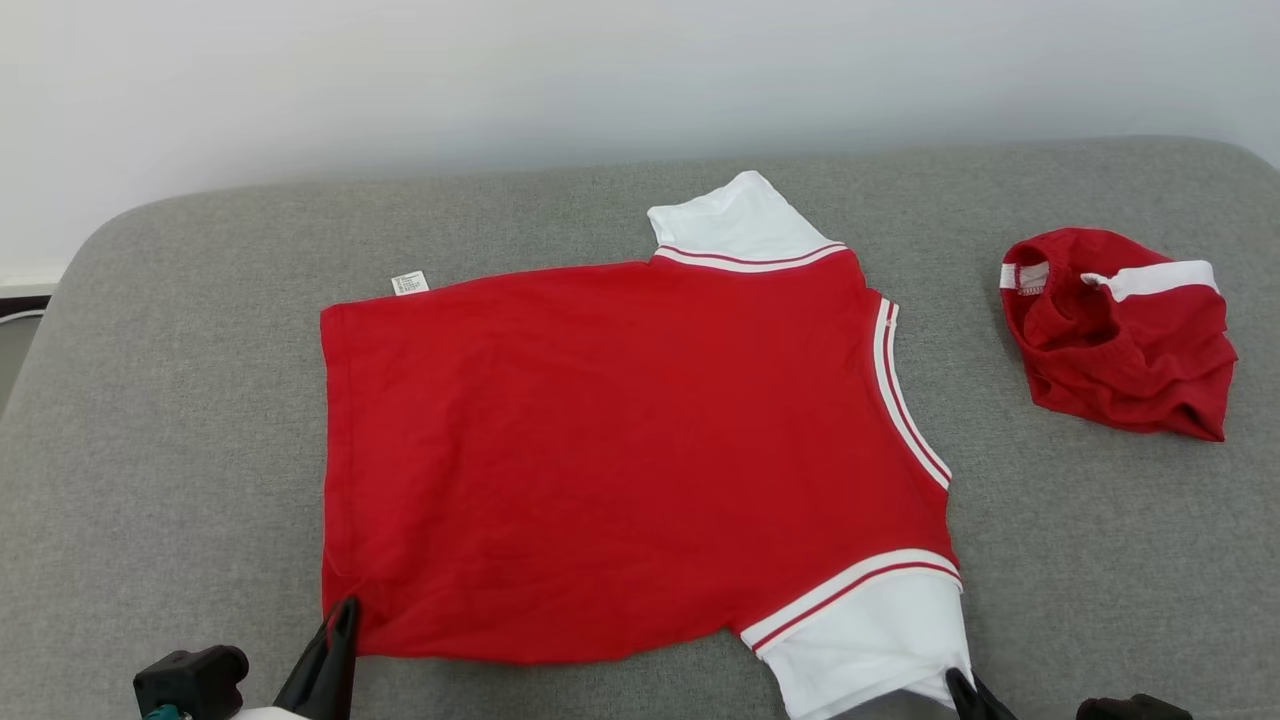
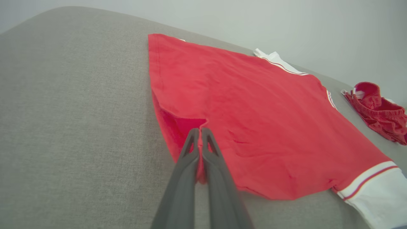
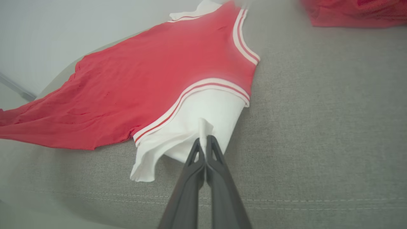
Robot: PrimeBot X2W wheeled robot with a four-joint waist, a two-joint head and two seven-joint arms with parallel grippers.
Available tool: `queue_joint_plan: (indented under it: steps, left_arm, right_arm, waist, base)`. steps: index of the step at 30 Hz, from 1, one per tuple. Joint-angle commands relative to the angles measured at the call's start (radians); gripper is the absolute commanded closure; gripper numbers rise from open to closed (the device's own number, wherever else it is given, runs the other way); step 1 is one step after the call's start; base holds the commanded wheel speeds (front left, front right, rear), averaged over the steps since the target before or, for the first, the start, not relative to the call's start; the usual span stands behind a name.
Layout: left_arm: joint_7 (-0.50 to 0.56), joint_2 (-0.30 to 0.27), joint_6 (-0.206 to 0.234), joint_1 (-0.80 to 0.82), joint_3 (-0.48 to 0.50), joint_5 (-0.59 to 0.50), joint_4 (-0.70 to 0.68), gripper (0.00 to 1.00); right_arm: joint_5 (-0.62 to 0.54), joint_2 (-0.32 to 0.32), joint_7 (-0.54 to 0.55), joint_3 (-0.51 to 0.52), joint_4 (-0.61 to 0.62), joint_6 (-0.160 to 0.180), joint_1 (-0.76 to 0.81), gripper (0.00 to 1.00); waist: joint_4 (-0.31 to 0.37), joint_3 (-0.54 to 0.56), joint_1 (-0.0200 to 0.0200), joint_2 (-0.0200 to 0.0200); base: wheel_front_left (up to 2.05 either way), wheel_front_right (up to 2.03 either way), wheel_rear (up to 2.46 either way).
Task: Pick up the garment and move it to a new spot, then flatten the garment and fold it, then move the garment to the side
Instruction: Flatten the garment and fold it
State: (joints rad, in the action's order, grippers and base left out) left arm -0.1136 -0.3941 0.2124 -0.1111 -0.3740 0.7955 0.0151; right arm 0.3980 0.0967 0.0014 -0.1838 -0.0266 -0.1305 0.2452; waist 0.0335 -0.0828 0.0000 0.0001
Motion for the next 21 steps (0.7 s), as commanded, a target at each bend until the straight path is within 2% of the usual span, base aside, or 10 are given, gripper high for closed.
queue_joint_plan:
  steps: [1,2,3,4,5,6,14,21]
  left_arm:
    - [0.001,-0.014,0.002,0.032,0.037,0.011,-0.007,1.00]
    - [0.002,-0.012,0.003,0.032,0.038,0.015,-0.001,0.97]
    - [0.004,-0.011,0.005,0.033,0.038,0.016,0.005,0.78]
    - [0.005,-0.009,0.008,0.034,0.039,0.018,0.011,0.60]
    - [0.005,-0.007,0.012,0.034,0.041,0.020,0.017,0.48]
    - [0.004,-0.007,0.017,0.034,0.041,0.018,0.020,0.00]
    - [-0.042,-0.010,0.068,0.033,0.066,-0.015,0.013,0.00]
    - [-0.079,-0.043,0.102,0.065,0.052,-0.104,-0.057,0.00]
  right_arm:
    - [-0.002,0.011,0.010,-0.021,0.007,0.000,-0.026,1.00]
    - [-0.001,0.011,0.016,-0.023,0.000,0.000,-0.024,0.80]
    - [0.004,0.009,0.020,-0.024,-0.005,0.000,-0.023,0.56]
    - [0.006,0.008,0.019,-0.023,-0.009,0.000,-0.022,0.08]
    - [0.007,0.008,0.023,-0.024,-0.014,0.000,-0.019,0.00]
    - [0.010,0.008,0.019,-0.026,-0.013,0.000,-0.017,0.00]
    - [0.001,0.030,-0.044,-0.018,0.047,0.000,-0.008,0.00]
    - [-0.106,0.069,-0.162,0.012,0.081,0.000,-0.080,0.00]
  waist:
    - [-0.004,-0.002,0.0000,-0.0001]
    - [-0.006,-0.005,0.0000,-0.0001]
    - [-0.008,-0.006,0.0000,-0.0001]
    - [-0.010,-0.007,0.0000,-0.0001]
    - [-0.012,-0.008,0.0000,-0.0001]
    - [-0.015,-0.011,0.0000,-0.0001]
    - [-0.030,-0.010,0.0000,-0.0001]
    - [-0.056,0.036,0.0000,-0.0001]
  base:
    - [0.00,0.00,0.00]
    - [0.00,0.00,0.00]
    - [0.00,0.00,0.00]
    - [0.00,0.00,0.00]
    - [0.00,0.00,0.00]
    - [0.00,0.00,0.00]
    - [0.00,0.00,0.00]
    - [0.00,0.00,0.00]
